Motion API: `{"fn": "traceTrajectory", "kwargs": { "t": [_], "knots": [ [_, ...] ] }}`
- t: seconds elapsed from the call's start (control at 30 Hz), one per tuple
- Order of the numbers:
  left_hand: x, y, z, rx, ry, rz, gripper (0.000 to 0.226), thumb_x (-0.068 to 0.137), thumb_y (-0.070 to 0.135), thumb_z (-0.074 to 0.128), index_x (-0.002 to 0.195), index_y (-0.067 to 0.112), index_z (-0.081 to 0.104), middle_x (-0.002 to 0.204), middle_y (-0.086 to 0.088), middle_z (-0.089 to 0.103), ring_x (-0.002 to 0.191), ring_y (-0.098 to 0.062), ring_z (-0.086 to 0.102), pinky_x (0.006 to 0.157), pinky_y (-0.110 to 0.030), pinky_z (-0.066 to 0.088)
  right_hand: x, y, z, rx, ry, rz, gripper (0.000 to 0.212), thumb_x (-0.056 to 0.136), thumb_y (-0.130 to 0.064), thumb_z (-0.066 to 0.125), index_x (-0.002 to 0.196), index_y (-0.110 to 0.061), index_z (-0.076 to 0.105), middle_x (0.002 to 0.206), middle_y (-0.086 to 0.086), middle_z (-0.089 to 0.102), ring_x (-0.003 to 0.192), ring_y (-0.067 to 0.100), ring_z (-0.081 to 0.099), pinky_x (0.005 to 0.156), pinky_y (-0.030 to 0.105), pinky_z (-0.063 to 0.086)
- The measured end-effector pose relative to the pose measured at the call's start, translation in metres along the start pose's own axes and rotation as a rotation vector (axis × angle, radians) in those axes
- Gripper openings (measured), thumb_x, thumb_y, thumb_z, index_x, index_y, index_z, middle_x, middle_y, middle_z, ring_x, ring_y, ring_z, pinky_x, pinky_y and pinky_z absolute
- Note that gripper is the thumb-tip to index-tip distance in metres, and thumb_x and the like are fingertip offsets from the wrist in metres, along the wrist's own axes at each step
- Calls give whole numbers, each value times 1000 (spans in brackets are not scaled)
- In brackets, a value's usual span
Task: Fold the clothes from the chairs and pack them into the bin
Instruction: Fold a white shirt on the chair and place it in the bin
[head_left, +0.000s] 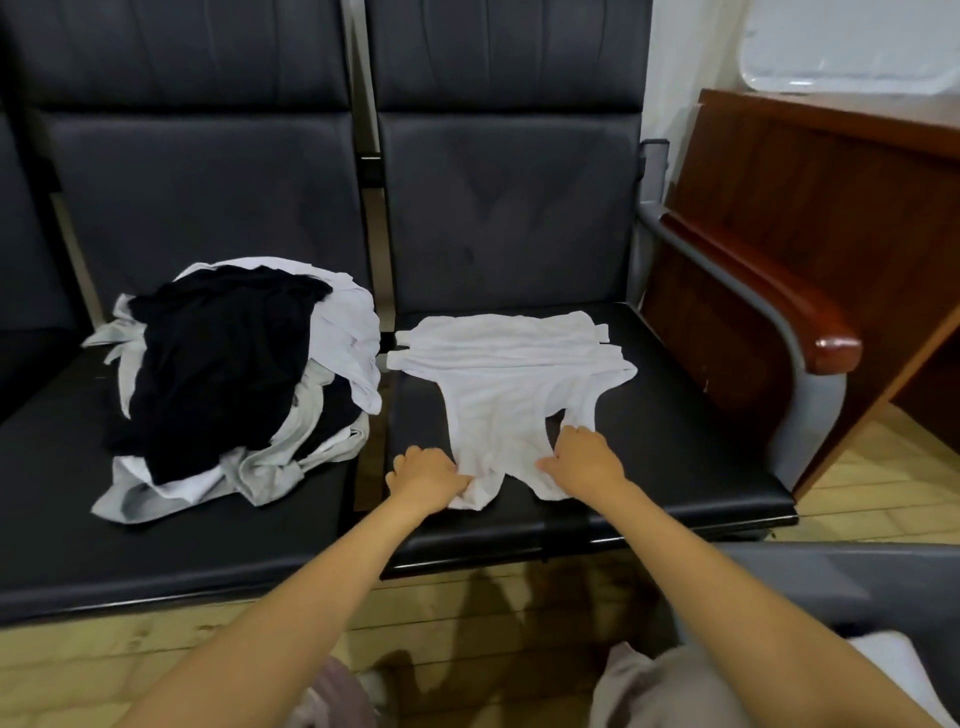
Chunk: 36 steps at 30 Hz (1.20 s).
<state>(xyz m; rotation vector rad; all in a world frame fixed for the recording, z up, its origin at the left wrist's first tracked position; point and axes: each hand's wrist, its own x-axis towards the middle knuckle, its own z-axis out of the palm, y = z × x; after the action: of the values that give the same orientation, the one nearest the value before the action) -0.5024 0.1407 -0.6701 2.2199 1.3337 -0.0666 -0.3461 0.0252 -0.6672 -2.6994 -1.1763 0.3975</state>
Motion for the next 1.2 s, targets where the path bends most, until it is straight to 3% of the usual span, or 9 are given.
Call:
{"fn": "traceTrajectory", "kwargs": {
  "t": [0.07,0.17,0.27,0.47,0.67,0.83,0.97,1.1,1.2],
  "knots": [
    [-5,0,0,-288,44,36,17,89,34,62,94,18,62,106,-4,58,106,-25,51,87,-33,46,-6,-5,-2,38,105,-23,31,99,-31,45,116,-6,51,117,11,53,112,30,48,89,36,43],
    [-20,5,-15,-822,210,189,15,92,20,61,84,18,49,83,1,52,84,-16,51,64,-20,42,-19,-9,-21,522,294,-88,15,99,-24,49,93,-10,45,76,4,51,73,20,52,59,19,40],
    [-29,7,-35,-936,326,353,17,90,19,64,87,18,47,77,3,49,71,-8,47,57,-11,38,-37,-1,-41,679,326,-150,15,96,-24,55,100,-15,44,64,2,46,57,12,43,50,15,34],
    [-30,-35,-15,-222,-150,401,62,85,29,70,137,28,36,89,1,54,77,-9,53,63,-14,40,-59,31,-13,201,-227,-136,39,90,-34,63,121,-25,41,83,-7,48,72,9,49,61,21,39],
    [-40,-55,-15,-24,-288,605,57,75,26,79,120,37,46,116,11,43,107,-11,45,88,-21,40,-67,34,-13,61,-22,-396,35,87,-33,65,114,-30,45,116,-5,38,105,17,47,85,26,45],
    [-38,-65,-22,13,-160,677,45,77,5,71,110,26,49,121,9,31,111,-14,42,93,-13,37,-73,37,-8,-80,-169,-487,57,77,-46,71,126,-34,44,139,-8,31,127,17,31,107,34,32],
    [-41,-69,-22,79,-86,731,32,83,-1,62,103,21,52,120,8,29,110,-17,42,84,-8,38,-77,36,2,-351,-214,-514,91,68,-29,82,139,-25,26,153,2,11,141,24,13,116,38,20],
    [-40,-71,-21,81,29,708,19,86,6,64,96,21,56,117,10,33,105,-18,49,94,-28,43,-74,33,12,-417,-31,-574,68,79,-9,66,136,-21,30,151,6,18,138,28,24,111,39,31],
    [-41,-70,-24,30,36,688,9,89,22,66,95,16,63,120,9,38,104,-11,49,94,-20,37,-72,36,11,-301,-3,-580,49,83,-6,57,127,-17,40,144,5,29,129,25,34,103,34,39]
  ]
}}
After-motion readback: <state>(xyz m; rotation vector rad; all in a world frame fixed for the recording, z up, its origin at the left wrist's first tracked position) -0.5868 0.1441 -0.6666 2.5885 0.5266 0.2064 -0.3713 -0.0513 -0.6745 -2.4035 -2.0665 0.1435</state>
